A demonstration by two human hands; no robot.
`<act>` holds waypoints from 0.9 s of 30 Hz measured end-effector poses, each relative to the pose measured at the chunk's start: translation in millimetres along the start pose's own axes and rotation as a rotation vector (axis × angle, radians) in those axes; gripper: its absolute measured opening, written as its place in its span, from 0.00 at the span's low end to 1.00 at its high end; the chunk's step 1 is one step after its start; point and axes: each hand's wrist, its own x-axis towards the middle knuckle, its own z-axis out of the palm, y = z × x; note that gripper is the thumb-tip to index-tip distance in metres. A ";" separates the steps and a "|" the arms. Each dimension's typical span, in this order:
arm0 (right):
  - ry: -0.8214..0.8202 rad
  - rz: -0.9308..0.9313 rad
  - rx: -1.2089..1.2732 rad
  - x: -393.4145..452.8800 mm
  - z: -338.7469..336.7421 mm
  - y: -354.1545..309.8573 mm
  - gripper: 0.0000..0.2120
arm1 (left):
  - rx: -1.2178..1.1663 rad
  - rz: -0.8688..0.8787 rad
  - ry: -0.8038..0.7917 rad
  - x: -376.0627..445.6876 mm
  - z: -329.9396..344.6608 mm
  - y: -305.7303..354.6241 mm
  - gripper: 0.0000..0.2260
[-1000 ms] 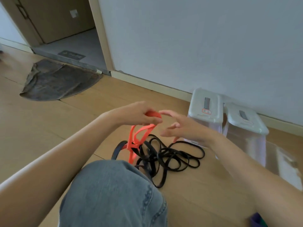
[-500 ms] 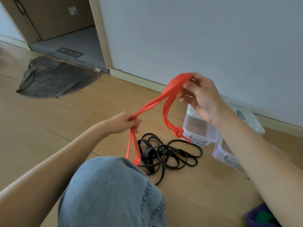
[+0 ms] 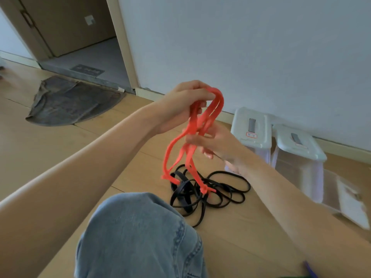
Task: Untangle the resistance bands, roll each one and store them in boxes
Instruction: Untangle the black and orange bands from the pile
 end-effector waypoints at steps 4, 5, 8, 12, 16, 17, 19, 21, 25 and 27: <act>0.278 -0.087 0.167 -7.3 -12.1 -13.1 0.05 | 0.247 0.012 -0.083 2.2 -1.2 -7.9 0.16; 0.309 -0.117 0.219 -10.4 -19.2 -16.8 0.06 | 0.241 -0.038 -0.181 1.5 1.6 -12.4 0.21; 0.362 -0.182 0.340 -24.7 -43.4 -34.5 0.11 | 0.369 -0.169 -0.495 5.1 26.4 -30.0 0.24; 0.537 -0.222 0.516 -50.9 -82.2 -49.8 0.11 | 0.676 -0.337 -0.583 13.3 66.5 -65.2 0.18; 0.723 -0.079 0.533 -85.7 -124.8 -30.4 0.10 | 0.533 -0.465 -0.473 1.4 114.9 -129.4 0.07; 0.730 0.002 0.502 -93.5 -134.4 -19.4 0.11 | 0.433 -0.481 -0.413 -0.7 130.0 -140.9 0.06; 0.685 0.204 0.457 -108.0 -150.6 7.5 0.12 | 0.220 -0.505 -0.335 -3.3 157.3 -160.7 0.07; 0.616 0.407 0.352 -119.6 -161.4 41.1 0.12 | 0.153 -0.496 -0.329 -5.6 176.1 -176.5 0.03; 0.477 0.730 0.173 -137.5 -143.4 142.4 0.11 | 0.845 -0.505 -0.663 -12.8 176.7 -230.8 0.26; 0.340 0.916 0.016 -148.9 -117.5 196.7 0.07 | 1.023 -0.550 -0.627 -14.3 159.5 -255.7 0.31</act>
